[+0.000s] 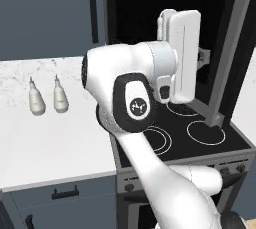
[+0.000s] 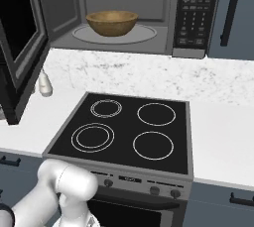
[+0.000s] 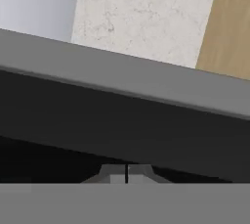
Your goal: Open the microwave, place the bowl with waffle inside the microwave, then close the microwave door and turn it on.
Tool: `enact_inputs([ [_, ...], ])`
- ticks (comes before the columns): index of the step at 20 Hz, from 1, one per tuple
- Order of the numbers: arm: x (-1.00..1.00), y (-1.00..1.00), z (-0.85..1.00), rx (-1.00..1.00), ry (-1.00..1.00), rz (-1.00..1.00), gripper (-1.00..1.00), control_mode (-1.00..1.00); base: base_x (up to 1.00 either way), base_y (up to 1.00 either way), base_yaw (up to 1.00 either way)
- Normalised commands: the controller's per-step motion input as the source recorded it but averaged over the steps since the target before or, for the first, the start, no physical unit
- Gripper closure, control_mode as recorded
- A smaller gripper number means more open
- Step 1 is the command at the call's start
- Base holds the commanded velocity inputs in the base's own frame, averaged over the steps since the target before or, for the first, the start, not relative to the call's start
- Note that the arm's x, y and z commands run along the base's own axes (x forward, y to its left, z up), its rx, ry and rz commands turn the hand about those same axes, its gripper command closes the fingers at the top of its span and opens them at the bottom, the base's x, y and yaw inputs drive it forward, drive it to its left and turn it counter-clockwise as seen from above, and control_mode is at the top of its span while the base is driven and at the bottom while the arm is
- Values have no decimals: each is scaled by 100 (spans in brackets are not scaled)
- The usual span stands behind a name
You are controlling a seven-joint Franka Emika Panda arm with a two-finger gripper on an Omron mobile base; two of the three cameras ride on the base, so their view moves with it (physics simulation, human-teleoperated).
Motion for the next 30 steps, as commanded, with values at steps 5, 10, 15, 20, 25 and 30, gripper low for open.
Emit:
enact_inputs([
  [5, 42, -100, -3, 28, -8, 18, 100, -100, 0, 0, 0],
  [10, 100, -86, -36, 5, 3, 17, 100, -100, 0, 0, 0],
  [15, 100, -54, -26, 3, 30, 35, 100, -100, 0, 0, 0],
  [20, 100, -59, 0, 15, 22, 40, 100, -100, 0, 0, 0],
  [25, 100, -66, 2, 19, 10, 41, 100, -100, 0, 0, 0],
  [30, 100, -70, -31, 11, 0, 40, 100, -100, 0, 0, 0],
])
